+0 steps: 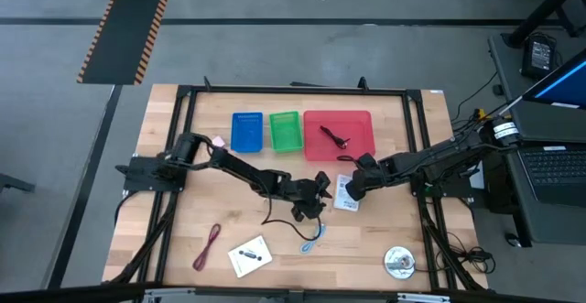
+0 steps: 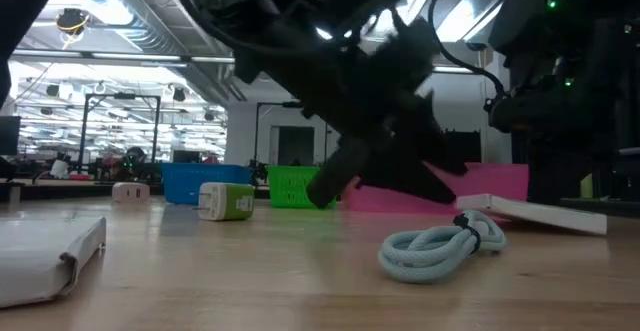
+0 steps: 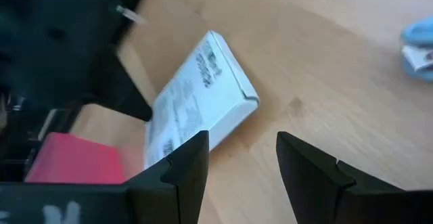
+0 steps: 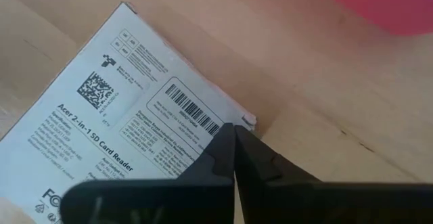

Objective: Pick and place items into bin
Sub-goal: Put the top card reader box into the green bin

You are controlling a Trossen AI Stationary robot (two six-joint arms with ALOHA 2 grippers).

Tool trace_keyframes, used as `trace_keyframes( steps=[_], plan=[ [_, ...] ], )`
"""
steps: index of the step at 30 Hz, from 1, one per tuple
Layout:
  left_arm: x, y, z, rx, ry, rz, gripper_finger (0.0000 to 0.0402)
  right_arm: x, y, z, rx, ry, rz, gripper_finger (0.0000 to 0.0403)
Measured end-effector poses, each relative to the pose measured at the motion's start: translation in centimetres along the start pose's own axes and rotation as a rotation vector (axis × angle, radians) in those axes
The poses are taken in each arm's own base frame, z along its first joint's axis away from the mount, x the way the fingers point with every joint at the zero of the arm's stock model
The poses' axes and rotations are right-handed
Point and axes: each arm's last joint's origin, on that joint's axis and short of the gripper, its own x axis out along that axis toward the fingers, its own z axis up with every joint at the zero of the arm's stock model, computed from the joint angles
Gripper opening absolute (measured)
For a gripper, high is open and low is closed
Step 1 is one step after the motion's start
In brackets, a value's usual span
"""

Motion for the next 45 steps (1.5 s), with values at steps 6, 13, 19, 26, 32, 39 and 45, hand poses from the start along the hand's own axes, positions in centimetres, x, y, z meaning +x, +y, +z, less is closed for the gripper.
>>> trace_keyframes(
  steps=[6,13,19,26,32,39,45],
  plan=[
    [1.2,0.2,0.4,0.022,0.002,0.009,0.0169,0.0,0.1,0.0,0.002,0.004,0.009,0.0000],
    [2.1,0.4,-0.4,0.035,0.030,0.028,0.0169,0.0,0.3,0.0,0.005,0.007,0.035,0.0000],
    [2.2,0.8,-0.7,0.025,0.021,0.028,0.0169,0.1,0.4,0.1,0.009,0.004,0.053,0.0000],
    [2.2,1.0,-0.5,0.023,-0.023,0.040,0.0169,0.1,0.6,0.1,0.031,0.006,0.071,0.0000],
    [2.2,1.3,-0.3,0.028,-0.049,0.077,0.0168,0.1,0.7,0.1,0.034,0.000,0.084,0.0000],
    [2.3,1.7,-0.6,0.032,-0.056,0.081,0.0137,0.1,0.8,0.2,0.034,-0.007,0.094,0.0000],
    [2.3,2.1,-1.0,0.022,-0.076,0.065,0.0099,0.1,1.0,0.3,0.012,-0.022,0.113,0.0000]
  ],
)
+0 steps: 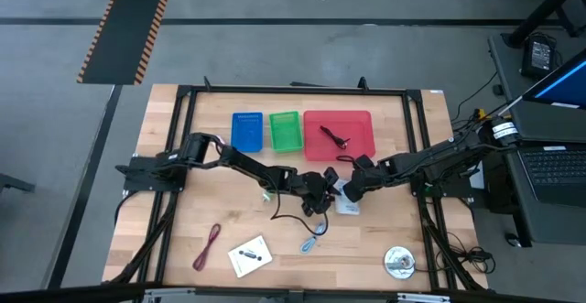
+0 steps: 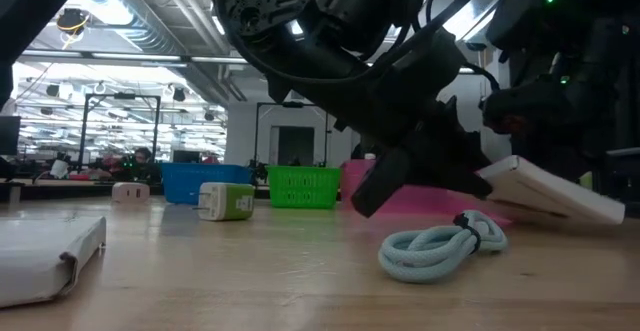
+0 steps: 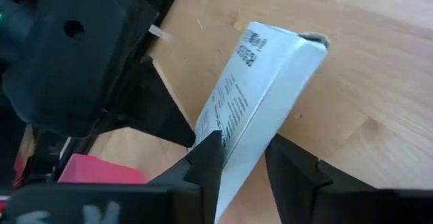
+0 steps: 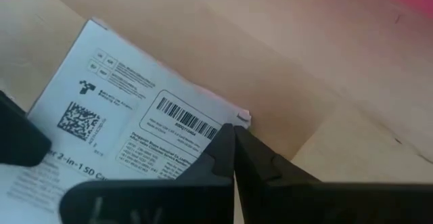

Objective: Pick and place items into bin
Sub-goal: Put the top card reader box into the green bin

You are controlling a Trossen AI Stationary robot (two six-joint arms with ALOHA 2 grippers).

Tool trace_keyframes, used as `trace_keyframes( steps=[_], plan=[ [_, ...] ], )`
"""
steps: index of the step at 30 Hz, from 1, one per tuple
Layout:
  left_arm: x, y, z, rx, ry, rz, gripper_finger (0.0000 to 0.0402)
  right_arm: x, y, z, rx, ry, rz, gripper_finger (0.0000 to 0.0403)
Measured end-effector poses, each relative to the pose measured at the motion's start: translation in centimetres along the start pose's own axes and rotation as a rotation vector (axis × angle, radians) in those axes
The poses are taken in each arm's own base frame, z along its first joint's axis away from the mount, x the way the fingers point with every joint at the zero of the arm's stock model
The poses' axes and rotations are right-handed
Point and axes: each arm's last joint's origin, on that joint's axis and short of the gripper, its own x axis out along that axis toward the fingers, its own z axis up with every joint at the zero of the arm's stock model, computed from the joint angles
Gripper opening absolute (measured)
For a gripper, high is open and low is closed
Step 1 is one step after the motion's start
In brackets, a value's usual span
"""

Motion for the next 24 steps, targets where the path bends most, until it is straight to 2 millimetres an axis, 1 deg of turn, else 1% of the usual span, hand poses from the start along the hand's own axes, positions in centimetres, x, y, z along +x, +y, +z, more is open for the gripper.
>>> trace_keyframes(
  steps=[10,15,19,24],
  plan=[
    [0.0,0.1,0.0,0.003,0.008,0.012,0.0053,0.0,0.1,0.1,-0.008,-0.013,0.003,0.0000],
    [-0.1,-0.1,0.3,-0.019,0.020,0.023,0.0048,-0.1,0.1,0.1,-0.045,-0.016,0.011,0.0000],
    [-0.3,-0.1,0.7,-0.015,0.053,0.057,0.0046,-0.6,0.1,0.2,-0.050,-0.020,0.031,0.0000],
    [-1.1,0.5,1.2,-0.035,0.085,0.076,0.0045,-1.4,-0.1,0.2,-0.067,-0.015,0.054,0.0000]
  ],
)
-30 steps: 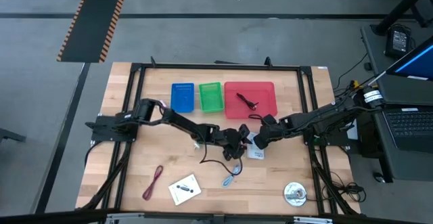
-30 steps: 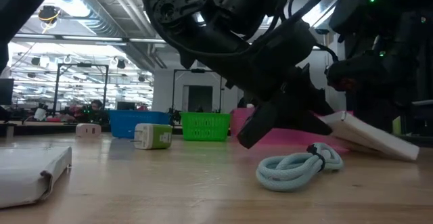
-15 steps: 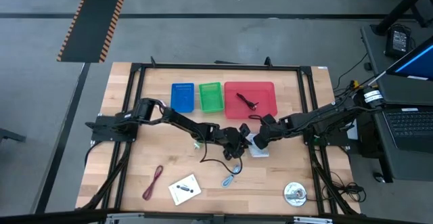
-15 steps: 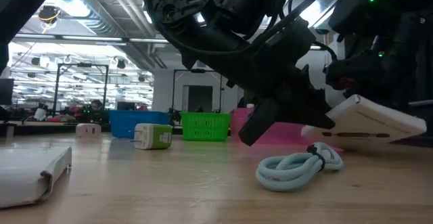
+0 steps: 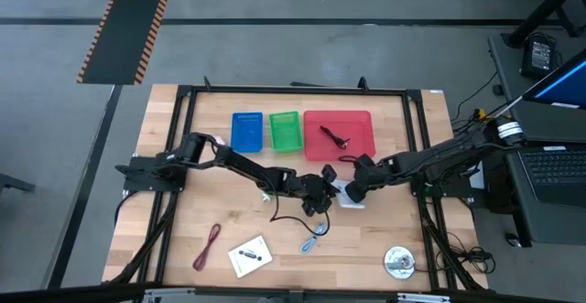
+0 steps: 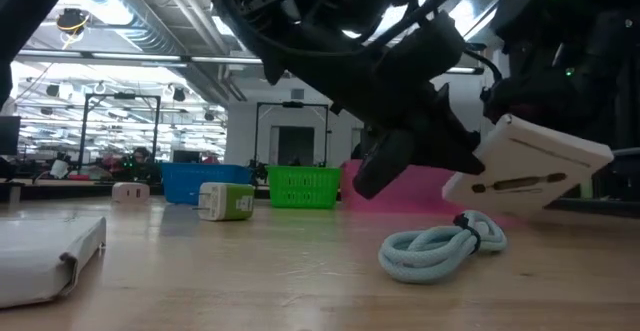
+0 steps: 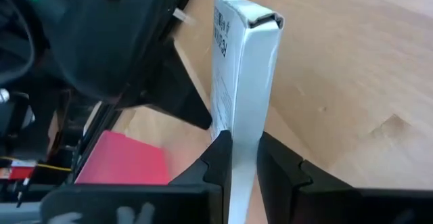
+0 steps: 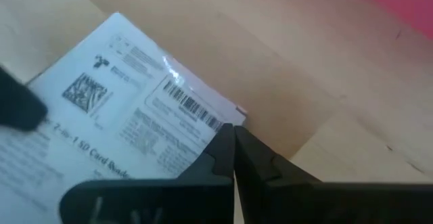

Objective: Pick and place items into bin
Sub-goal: Put the top card reader box into the green bin

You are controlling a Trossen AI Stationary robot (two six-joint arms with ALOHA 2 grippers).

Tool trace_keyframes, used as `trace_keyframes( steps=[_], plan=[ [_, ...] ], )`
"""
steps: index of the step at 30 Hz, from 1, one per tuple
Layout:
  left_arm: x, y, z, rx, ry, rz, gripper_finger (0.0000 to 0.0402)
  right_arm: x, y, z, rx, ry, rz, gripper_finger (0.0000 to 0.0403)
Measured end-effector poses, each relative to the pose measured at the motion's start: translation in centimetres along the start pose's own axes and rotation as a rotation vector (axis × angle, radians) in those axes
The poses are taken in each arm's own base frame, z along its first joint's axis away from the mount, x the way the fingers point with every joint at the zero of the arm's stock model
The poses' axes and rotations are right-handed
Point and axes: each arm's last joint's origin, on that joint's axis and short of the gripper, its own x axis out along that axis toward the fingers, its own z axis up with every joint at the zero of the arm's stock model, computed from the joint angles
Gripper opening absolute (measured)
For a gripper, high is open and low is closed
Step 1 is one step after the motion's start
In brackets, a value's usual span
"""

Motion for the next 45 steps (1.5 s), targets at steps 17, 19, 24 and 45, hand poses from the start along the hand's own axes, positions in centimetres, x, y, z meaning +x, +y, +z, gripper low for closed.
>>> trace_keyframes(
  steps=[17,19,24,45],
  plan=[
    [-4.6,2.1,0.4,-0.148,0.048,-0.027,0.0044,-2.5,2.4,-0.1,-0.148,-0.074,-0.030,0.0000],
    [-5.7,2.2,0.2,-0.174,0.047,-0.026,0.0044,-2.8,2.8,-0.3,-0.171,-0.100,-0.032,0.0000],
    [-9.0,2.9,-0.3,-0.194,0.052,0.013,0.0044,-3.3,3.5,-0.9,-0.221,-0.159,-0.025,0.0000],
    [-20.8,6.8,-6.0,-0.672,-0.045,0.175,0.0044,-4.5,6.4,-0.4,-0.575,-0.545,0.031,0.0000]
  ],
)
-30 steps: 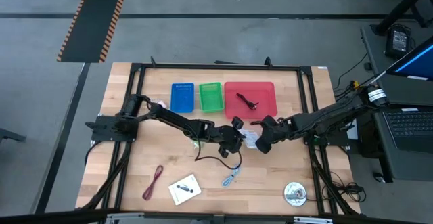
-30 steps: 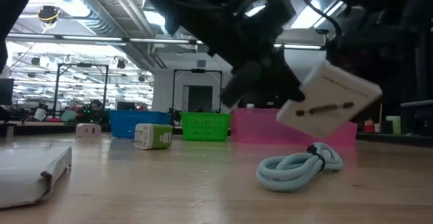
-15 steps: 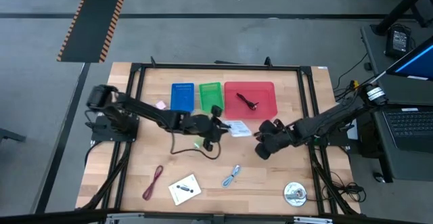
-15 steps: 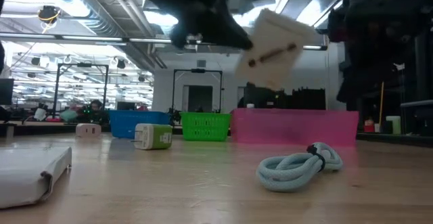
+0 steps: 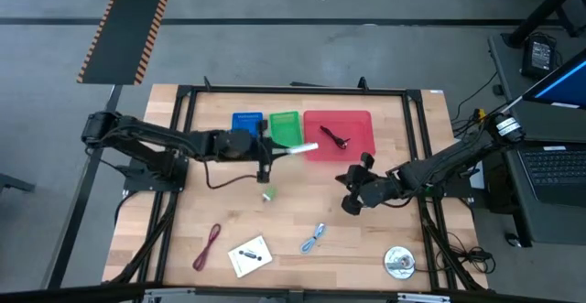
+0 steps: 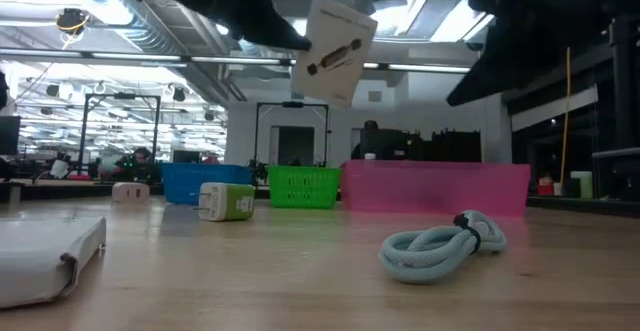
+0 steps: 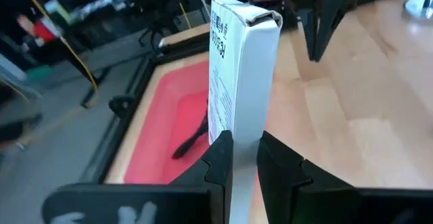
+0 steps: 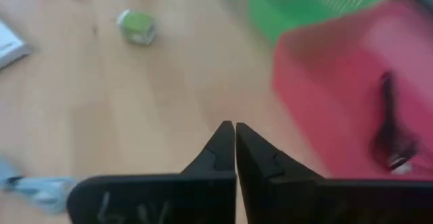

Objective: Pick and place items into bin
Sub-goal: Put the top card reader box into the green bin

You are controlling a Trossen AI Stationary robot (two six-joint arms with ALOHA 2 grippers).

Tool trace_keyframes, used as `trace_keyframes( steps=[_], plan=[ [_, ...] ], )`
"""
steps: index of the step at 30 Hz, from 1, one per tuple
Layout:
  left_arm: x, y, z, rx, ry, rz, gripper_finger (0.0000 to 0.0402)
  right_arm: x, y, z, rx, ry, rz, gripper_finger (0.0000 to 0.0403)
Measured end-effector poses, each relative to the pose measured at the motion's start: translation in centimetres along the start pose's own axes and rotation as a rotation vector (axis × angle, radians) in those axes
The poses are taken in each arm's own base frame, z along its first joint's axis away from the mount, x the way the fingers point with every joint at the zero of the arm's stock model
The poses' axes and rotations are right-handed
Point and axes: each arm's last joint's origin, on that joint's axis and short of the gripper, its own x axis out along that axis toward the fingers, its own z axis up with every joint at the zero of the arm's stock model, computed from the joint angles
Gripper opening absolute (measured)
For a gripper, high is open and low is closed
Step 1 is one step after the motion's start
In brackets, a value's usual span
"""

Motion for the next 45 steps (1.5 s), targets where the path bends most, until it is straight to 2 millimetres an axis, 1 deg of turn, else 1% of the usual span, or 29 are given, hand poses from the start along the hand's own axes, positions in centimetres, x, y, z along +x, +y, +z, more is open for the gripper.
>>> trace_keyframes(
  steps=[4,10,14,18,21,26,31,36,39,45],
  plan=[
    [0.0,1.3,-1.0,-0.138,0.012,-0.018,0.0044,0.1,-0.3,0.3,-0.041,-0.042,-0.066,0.0000],
    [0.3,3.5,-1.6,-0.357,0.011,-0.038,0.0044,0.3,-0.5,0.7,-0.110,-0.083,-0.111,0.0000],
    [0.4,5.0,-2.2,-0.493,0.022,-0.005,0.0044,0.5,-0.8,0.9,-0.108,-0.081,-0.125,0.0000],
    [0.4,6.6,-2.9,-0.671,0.041,0.043,0.0044,0.8,-1.2,1.1,-0.095,-0.080,-0.146,0.0000],
    [0.3,7.7,-3.6,-0.812,0.064,0.044,0.0044,1.0,-1.6,1.2,-0.094,-0.077,-0.160,0.0000],
    [0.1,9.1,-4.8,-1.038,0.128,0.058,0.0044,1.3,-2.1,1.4,-0.094,-0.072,-0.182,0.0000],
    [-0.1,9.9,-5.6,-1.215,0.160,0.110,0.0044,1.7,-2.7,1.7,-0.078,-0.068,-0.208,0.0000],
    [-0.1,9.9,-5.7,-1.378,0.164,0.105,0.0044,1.9,-3.2,1.8,-0.066,-0.063,-0.226,0.0000],
    [0.4,9.8,-6.1,-1.465,0.198,0.100,0.0044,2.1,-3.4,1.9,-0.060,-0.061,-0.234,0.0000],
    [1.8,9.4,-7.5,-1.515,0.265,0.119,0.0044,2.2,-3.6,2.0,-0.049,-0.059,-0.243,0.0000]
  ],
)
